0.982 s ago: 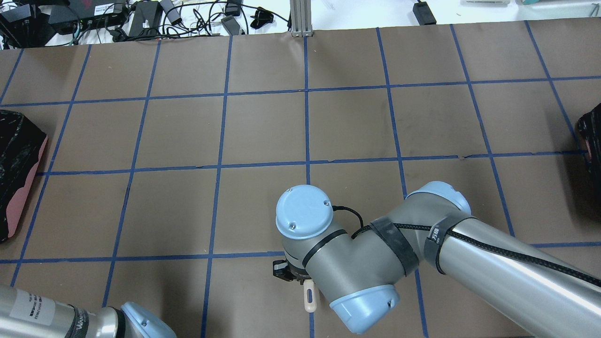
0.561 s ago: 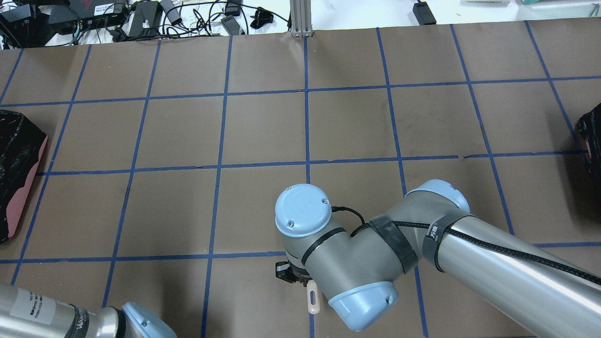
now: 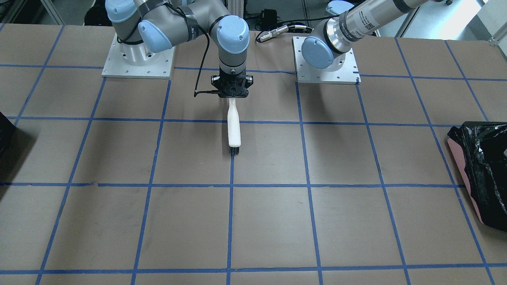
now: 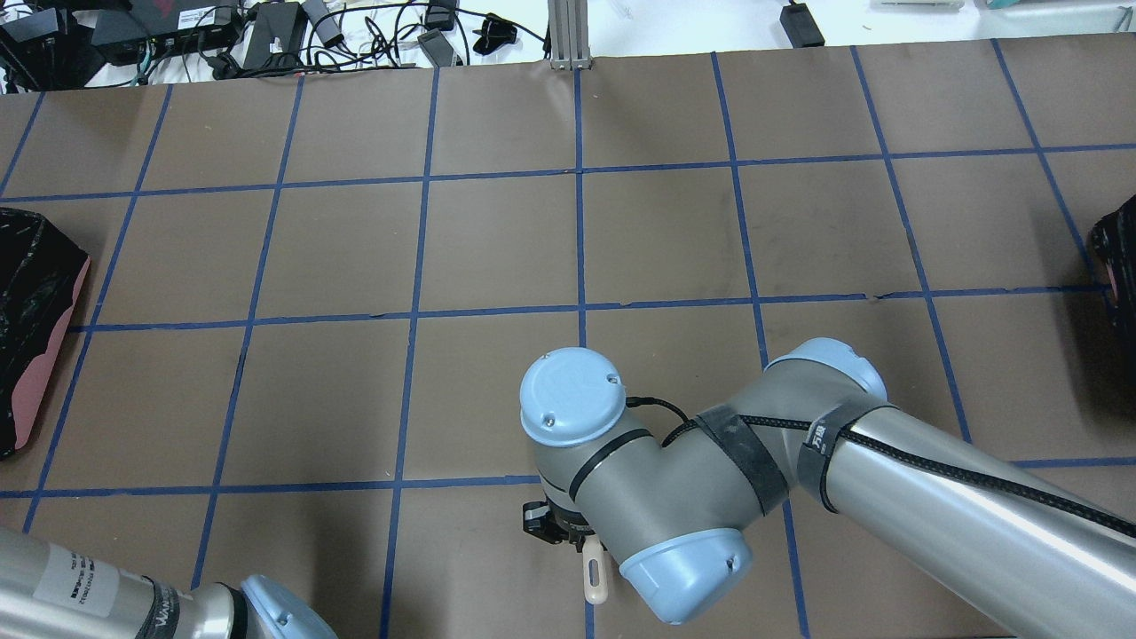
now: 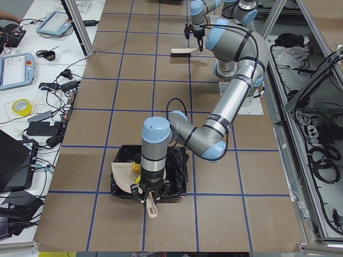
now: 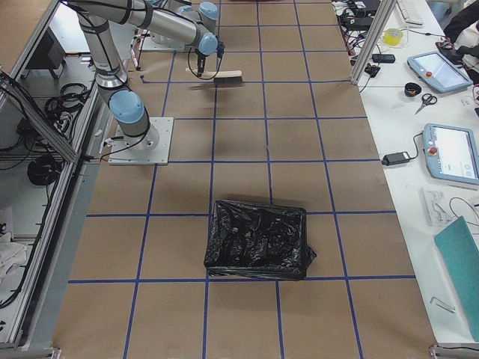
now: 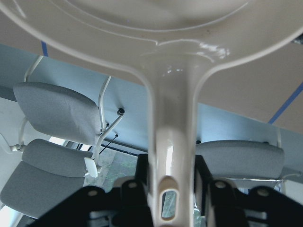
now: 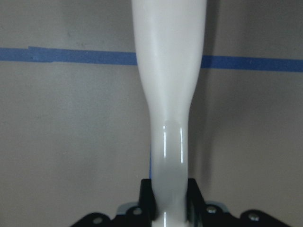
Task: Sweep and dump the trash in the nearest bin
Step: 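Tip the dustpan over the black bin with the left gripper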
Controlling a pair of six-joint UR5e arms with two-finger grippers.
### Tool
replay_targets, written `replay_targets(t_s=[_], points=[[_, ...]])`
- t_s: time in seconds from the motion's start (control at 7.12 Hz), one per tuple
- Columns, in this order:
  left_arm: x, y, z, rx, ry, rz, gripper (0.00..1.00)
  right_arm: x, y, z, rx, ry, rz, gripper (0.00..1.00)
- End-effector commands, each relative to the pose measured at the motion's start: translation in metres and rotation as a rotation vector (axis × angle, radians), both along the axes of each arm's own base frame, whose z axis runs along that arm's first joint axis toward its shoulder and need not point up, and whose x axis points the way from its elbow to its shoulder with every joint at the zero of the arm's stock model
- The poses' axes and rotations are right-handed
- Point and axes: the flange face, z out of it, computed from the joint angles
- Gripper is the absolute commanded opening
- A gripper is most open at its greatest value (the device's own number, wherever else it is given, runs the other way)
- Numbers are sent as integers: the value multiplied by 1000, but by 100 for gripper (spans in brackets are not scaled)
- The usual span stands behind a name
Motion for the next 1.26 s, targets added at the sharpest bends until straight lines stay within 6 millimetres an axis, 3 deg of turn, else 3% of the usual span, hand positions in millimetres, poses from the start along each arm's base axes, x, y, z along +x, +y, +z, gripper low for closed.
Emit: replay_targets(t_s=[0.0,0.14,0.42,0.56,0.84,0.98,1.12], points=[[-4,-7,9,25,-76,-74,0,0,-1,0,-7,-1,4,87],[-3,-6,10,31,-82,-79,0,1,1,1,-6,-3,11,100],[-8,-15,20,-12,-160,-103,0,3,-4,6,-11,-13,13,100],[-26,-36,26,-42,-226,-147,0,9,-12,20,-17,-18,13,100],[-41,-48,38,-27,-307,-230,0,22,-34,62,-56,-27,28,100],[-49,-54,42,21,-371,-315,0,28,-60,93,-116,-67,23,100],[-54,-56,40,20,-387,-325,0,24,-79,112,-145,-78,109,100]])
